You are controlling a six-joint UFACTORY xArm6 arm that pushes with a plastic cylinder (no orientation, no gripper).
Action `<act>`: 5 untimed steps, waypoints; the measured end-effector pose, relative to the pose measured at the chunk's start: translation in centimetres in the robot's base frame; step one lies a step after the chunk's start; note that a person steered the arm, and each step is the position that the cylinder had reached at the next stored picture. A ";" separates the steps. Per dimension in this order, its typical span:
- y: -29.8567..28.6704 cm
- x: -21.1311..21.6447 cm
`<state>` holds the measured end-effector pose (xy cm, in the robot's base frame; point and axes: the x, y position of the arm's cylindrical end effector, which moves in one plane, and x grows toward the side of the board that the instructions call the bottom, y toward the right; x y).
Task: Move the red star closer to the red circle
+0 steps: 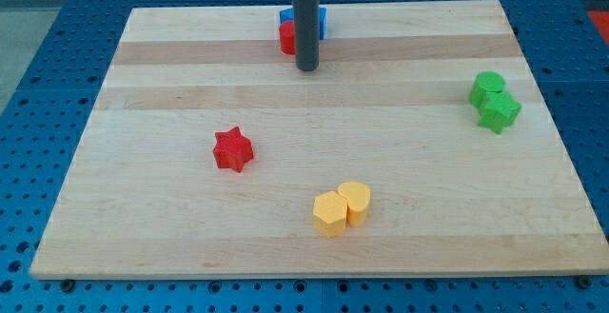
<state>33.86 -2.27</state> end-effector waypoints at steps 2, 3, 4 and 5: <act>-9.5 3.2; -13.1 7.2; -14.8 10.9; -14.9 13.9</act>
<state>47.77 -17.19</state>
